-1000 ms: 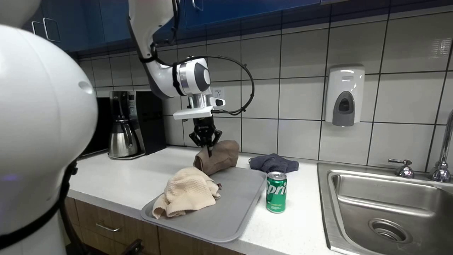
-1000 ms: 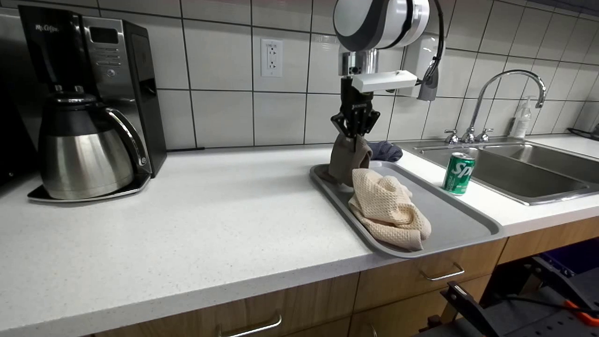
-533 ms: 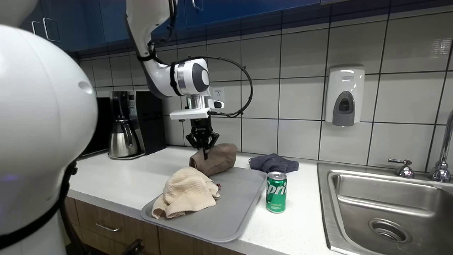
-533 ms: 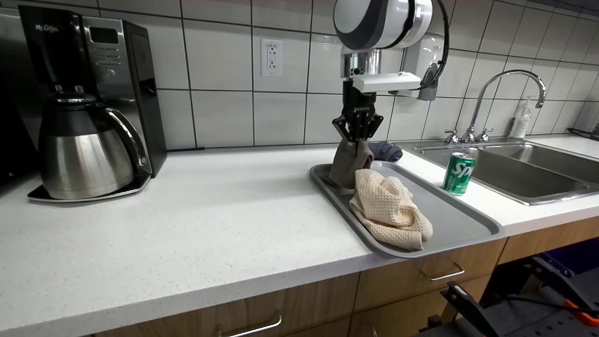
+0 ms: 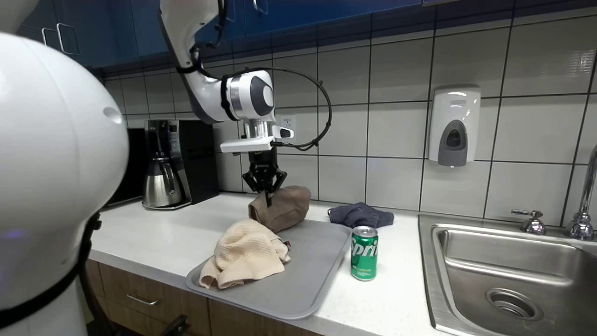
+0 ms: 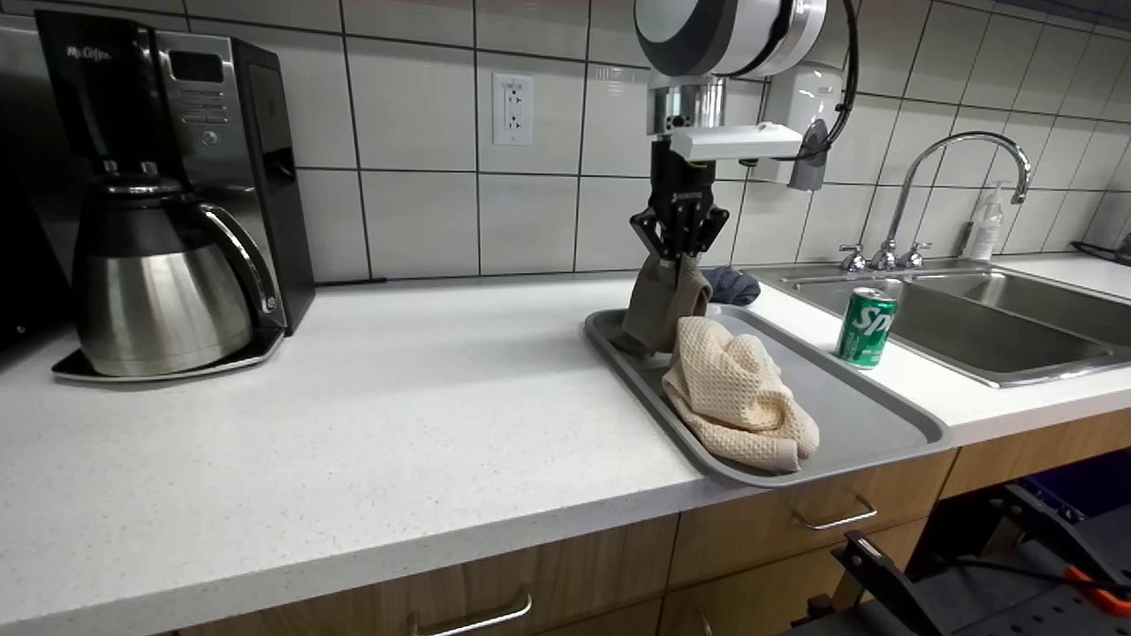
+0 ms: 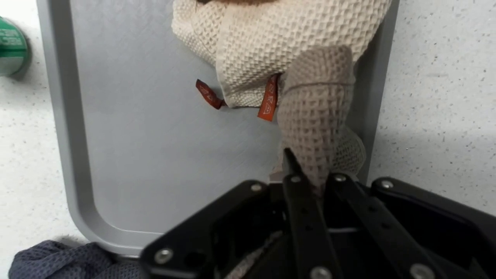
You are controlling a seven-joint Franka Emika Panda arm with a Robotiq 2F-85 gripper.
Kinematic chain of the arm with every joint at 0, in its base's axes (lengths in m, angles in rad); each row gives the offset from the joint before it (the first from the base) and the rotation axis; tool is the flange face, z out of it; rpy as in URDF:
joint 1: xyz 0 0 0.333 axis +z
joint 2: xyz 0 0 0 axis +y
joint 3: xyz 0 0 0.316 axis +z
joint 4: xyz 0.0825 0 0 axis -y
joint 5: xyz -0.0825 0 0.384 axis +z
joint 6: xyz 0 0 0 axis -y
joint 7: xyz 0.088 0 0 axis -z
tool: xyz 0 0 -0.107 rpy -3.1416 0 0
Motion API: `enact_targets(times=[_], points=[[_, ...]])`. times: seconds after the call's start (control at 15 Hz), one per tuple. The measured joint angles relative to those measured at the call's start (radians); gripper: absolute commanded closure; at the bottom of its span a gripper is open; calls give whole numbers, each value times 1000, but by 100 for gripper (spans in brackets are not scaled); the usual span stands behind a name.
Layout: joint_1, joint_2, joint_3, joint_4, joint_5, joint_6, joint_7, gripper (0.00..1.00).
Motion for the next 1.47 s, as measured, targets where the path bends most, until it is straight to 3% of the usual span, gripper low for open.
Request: enact_targets(times=[0.67,1.47], points=[[-3,-104,0,-49,-18,-11,59,98],[-53,-49,0,-56,-13,-10,58,98]])
